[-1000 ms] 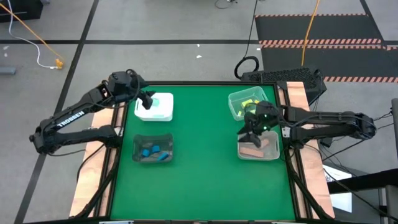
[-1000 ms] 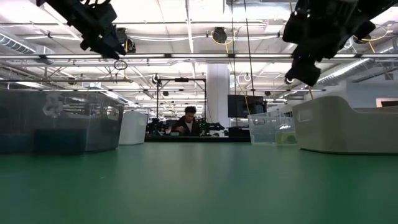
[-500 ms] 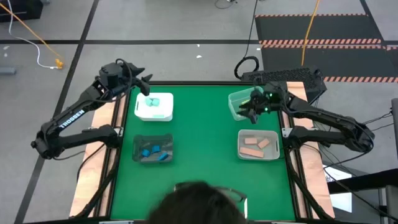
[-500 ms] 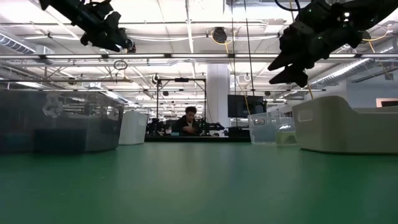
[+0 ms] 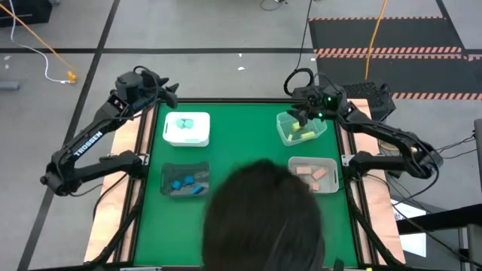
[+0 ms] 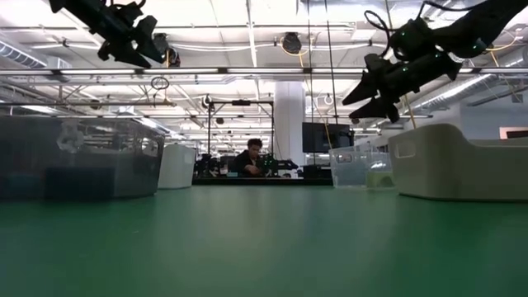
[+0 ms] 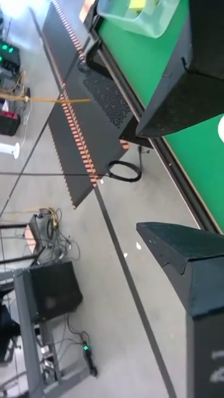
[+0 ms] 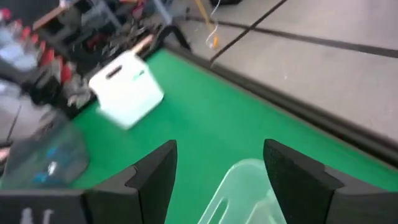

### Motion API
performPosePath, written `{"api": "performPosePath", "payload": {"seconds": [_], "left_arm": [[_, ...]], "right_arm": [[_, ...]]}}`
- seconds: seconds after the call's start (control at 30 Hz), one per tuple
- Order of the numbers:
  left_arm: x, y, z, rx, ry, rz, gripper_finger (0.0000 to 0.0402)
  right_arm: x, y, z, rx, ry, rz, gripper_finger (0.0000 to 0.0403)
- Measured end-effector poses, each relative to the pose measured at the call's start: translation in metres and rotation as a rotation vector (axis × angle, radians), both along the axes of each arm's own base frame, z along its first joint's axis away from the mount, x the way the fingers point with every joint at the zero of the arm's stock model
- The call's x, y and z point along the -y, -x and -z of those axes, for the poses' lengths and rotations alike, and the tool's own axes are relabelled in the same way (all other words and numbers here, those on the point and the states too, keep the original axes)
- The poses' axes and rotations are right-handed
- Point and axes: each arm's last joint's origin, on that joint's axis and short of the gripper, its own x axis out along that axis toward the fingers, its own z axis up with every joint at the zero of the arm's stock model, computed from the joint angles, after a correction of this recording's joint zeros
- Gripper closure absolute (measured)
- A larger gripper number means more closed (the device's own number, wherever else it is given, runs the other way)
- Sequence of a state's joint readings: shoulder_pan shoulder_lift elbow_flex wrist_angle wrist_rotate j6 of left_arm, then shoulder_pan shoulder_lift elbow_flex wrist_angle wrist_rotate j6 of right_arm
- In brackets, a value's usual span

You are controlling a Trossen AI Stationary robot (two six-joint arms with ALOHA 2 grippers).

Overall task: Sort & place blocks by color
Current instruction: Return to Home Position

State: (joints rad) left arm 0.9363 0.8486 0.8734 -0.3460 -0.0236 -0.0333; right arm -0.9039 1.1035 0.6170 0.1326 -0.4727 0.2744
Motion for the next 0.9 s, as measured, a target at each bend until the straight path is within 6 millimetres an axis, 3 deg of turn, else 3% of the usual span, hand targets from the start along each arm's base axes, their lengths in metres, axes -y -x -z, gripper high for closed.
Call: {"api": "performPosePath", "payload": {"seconds": [0.27, 0.57, 0.9], "left_arm": [[-0.009, 0.012, 0.0, 0.043, 0.031, -0.101, 0.0165], [-0.014, 0.02, 0.003, 0.1, 0.066, -0.143, 0.0165], [-0.02, 0.012, 0.066, 0.253, 0.11, -0.042, 0.0165]], "right_arm": [[0.029, 0.002, 0.002, 0.118, 0.04, 0.079, 0.0174], [0.037, -0.002, 0.012, 0.154, -0.047, 0.113, 0.0174], [0.041, 0.003, 0.012, 0.161, -0.047, 0.137, 0.0174]]}}
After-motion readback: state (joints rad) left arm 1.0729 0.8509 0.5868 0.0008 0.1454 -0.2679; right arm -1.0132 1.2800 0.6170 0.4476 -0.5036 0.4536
